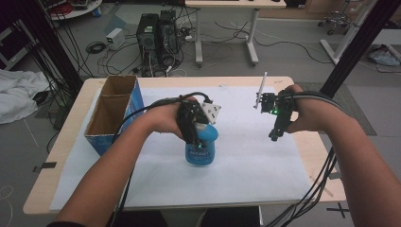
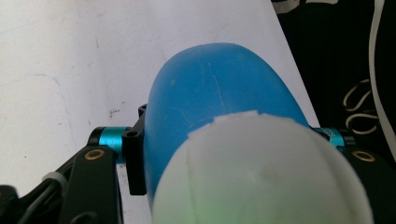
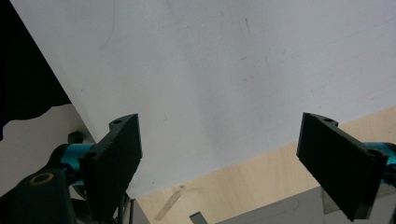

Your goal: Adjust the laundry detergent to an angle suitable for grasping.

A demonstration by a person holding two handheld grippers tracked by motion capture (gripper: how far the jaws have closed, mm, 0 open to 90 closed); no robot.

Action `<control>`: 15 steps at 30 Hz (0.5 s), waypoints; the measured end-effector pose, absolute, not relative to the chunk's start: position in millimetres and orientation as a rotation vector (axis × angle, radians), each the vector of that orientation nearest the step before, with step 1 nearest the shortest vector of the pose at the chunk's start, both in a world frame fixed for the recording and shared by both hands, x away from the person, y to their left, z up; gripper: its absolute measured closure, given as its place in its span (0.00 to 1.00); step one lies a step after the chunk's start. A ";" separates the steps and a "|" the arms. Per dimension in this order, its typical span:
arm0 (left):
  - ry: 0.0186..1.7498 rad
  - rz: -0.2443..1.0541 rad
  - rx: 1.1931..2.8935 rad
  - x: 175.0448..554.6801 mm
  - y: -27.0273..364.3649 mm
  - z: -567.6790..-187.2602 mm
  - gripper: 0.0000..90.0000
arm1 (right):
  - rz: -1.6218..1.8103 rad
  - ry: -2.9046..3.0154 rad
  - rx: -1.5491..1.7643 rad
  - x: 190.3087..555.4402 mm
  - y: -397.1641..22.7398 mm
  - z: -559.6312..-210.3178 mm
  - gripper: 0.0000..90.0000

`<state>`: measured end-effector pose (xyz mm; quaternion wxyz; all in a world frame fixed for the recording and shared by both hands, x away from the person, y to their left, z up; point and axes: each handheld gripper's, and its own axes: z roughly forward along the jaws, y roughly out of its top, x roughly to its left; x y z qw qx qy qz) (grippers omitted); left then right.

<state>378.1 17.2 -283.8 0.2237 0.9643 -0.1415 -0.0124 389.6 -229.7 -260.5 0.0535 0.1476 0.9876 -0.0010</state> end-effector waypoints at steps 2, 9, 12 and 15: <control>-0.413 -0.039 2.661 377.4 18.5 -284.8 0.42 | 0.000 3.003 0.443 389.8 -229.0 -260.7 0.15; -0.465 -0.073 2.670 375.1 23.2 -286.8 0.42 | 0.003 3.007 0.440 389.0 -225.7 -262.1 0.15; -0.507 -0.079 2.663 372.5 25.8 -288.2 0.42 | 0.007 3.005 0.440 388.5 -223.8 -263.1 0.15; -0.550 -0.088 2.647 369.4 28.6 -290.4 0.42 | 0.004 3.008 0.426 388.4 -221.6 -263.6 0.15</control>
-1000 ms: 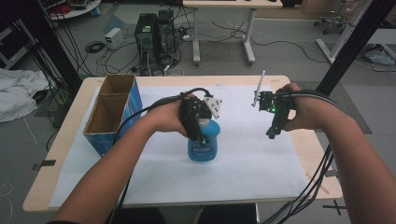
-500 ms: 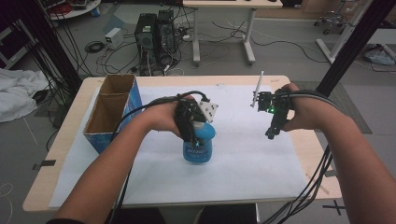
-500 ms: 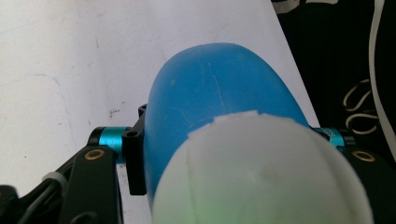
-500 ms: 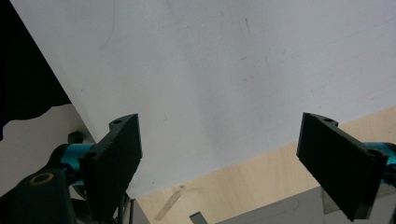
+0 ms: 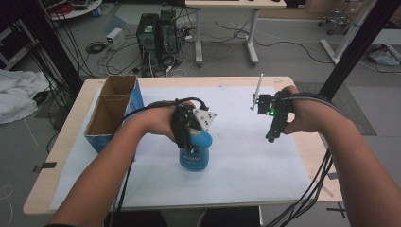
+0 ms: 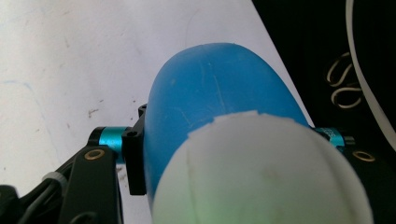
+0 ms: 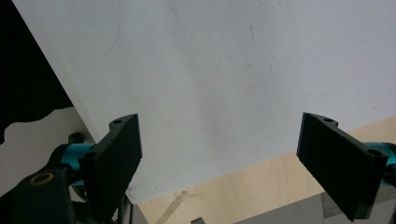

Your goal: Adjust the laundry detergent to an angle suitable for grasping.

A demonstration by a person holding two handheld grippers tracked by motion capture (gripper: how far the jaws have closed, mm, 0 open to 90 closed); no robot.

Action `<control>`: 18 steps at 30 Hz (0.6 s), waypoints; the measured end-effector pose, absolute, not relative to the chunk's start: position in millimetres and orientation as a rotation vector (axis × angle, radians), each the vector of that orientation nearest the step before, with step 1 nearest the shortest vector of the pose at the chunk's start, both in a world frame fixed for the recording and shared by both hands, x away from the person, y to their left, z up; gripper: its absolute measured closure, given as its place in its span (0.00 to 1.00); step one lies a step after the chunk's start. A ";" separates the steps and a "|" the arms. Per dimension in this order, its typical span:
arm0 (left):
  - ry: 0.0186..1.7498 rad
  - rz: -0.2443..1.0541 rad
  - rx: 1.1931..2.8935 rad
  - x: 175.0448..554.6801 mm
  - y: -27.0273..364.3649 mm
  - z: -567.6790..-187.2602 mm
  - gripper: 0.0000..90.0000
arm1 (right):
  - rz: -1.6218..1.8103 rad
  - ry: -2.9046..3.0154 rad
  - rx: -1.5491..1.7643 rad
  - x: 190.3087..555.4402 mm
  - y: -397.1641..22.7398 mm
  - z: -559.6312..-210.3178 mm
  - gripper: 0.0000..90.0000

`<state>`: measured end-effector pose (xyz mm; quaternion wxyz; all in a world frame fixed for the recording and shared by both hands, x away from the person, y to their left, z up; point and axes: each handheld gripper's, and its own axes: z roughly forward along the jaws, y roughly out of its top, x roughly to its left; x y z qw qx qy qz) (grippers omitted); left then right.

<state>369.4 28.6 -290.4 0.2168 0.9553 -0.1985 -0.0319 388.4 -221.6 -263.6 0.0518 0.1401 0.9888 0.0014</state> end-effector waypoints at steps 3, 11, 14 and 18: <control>-0.571 -0.085 2.629 367.0 31.7 -293.9 0.42 | 0.003 3.006 0.436 388.0 -219.2 -264.2 0.15; -0.573 -0.063 2.639 366.9 31.9 -300.3 0.42 | 0.000 3.013 0.405 388.5 -213.1 -265.2 0.15; -0.579 -0.060 2.629 367.8 31.3 -301.2 0.42 | 0.000 3.015 0.402 388.3 -211.8 -265.6 0.15; -0.594 -0.074 2.620 369.0 29.5 -304.3 0.42 | -0.006 3.013 0.403 387.7 -211.4 -265.7 0.15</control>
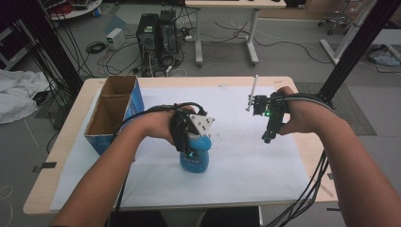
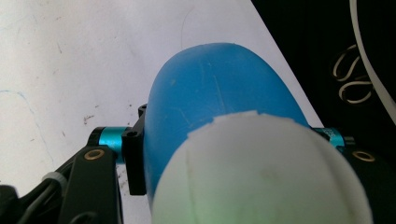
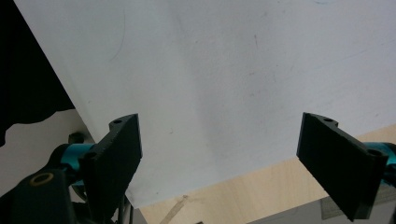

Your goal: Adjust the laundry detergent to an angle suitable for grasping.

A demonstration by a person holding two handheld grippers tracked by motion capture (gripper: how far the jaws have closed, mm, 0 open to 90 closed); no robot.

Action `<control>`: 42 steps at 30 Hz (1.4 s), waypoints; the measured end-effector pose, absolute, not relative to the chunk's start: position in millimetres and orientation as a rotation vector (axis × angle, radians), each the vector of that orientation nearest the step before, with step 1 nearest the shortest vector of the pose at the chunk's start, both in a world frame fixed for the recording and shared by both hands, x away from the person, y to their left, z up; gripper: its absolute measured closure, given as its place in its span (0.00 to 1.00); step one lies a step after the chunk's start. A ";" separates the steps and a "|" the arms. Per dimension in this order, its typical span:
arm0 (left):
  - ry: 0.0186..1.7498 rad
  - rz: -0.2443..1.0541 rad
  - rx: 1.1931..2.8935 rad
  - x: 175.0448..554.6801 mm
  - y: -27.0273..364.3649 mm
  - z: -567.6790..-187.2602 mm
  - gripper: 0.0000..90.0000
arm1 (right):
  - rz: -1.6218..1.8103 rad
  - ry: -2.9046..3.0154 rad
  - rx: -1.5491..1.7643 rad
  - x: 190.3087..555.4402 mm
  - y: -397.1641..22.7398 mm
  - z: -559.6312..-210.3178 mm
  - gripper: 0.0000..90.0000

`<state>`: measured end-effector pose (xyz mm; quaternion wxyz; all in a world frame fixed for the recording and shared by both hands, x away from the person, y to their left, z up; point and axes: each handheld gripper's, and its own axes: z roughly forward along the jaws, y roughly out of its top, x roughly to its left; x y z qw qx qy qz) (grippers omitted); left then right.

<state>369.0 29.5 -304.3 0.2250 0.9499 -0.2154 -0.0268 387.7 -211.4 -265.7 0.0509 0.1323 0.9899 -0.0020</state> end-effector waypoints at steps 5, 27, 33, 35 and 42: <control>-0.599 -0.085 2.609 371.3 28.5 -310.0 0.42 | -0.006 3.014 0.404 387.9 -212.1 -266.4 0.15; -0.591 -0.128 2.609 377.3 33.2 -318.3 0.41 | -0.011 3.024 0.401 391.0 -208.7 -270.8 0.15; -0.540 -0.127 2.632 377.0 35.5 -317.6 0.39 | -0.019 3.022 0.416 390.0 -208.0 -271.3 0.15; -0.528 -0.127 2.631 376.8 36.3 -316.6 0.37 | -0.018 3.022 0.414 390.0 -207.8 -271.2 0.15; -0.477 -0.124 2.634 374.2 38.4 -312.4 0.35 | -0.025 3.022 0.402 390.5 -206.2 -272.0 0.15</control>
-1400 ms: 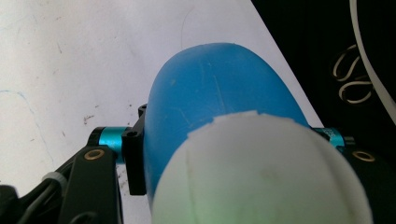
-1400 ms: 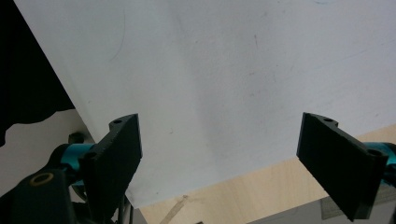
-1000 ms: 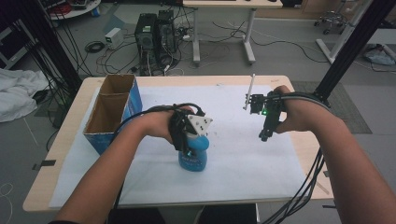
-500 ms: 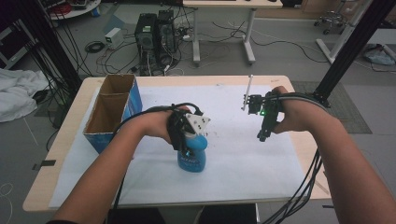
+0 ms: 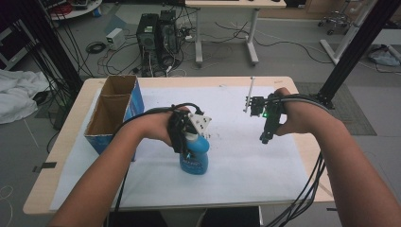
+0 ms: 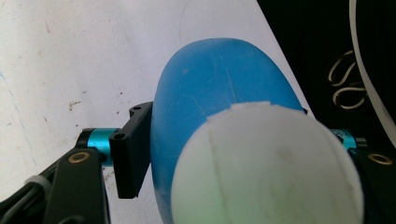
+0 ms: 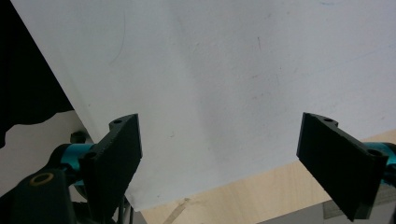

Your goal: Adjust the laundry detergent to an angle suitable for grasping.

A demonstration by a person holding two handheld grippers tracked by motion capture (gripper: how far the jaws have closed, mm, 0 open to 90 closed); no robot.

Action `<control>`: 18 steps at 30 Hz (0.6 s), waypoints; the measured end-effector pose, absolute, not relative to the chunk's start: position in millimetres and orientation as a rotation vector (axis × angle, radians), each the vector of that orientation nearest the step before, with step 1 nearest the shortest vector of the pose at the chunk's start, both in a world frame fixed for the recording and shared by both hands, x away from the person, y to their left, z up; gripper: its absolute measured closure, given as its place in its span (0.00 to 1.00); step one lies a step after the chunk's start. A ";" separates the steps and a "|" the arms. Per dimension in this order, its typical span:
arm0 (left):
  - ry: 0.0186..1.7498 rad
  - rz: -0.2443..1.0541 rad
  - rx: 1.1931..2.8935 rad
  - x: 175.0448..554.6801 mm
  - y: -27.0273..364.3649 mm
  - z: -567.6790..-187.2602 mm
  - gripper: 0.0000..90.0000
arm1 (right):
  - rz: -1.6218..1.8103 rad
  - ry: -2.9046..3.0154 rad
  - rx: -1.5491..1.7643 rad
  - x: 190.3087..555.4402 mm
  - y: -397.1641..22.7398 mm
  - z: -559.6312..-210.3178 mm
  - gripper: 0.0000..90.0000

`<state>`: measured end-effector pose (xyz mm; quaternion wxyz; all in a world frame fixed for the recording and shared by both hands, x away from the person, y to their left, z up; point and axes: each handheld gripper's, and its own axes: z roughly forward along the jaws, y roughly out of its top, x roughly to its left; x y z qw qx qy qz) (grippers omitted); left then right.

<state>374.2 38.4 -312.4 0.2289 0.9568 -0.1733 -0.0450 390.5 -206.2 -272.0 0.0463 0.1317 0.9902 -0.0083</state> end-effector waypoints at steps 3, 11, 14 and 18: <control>-0.458 -0.125 2.622 373.4 40.6 -308.4 0.34 | -0.023 3.022 0.403 391.2 -205.8 -272.3 0.15; -0.399 -0.119 2.651 371.0 46.6 -301.8 0.30 | -0.010 3.025 0.399 393.1 -202.5 -272.1 0.15; -0.363 -0.107 2.665 369.1 52.9 -295.6 0.30 | 0.001 3.026 0.384 394.3 -197.6 -271.6 0.15; -0.327 -0.091 2.678 367.6 58.4 -289.1 0.28 | 0.006 3.022 0.374 394.3 -193.7 -270.5 0.15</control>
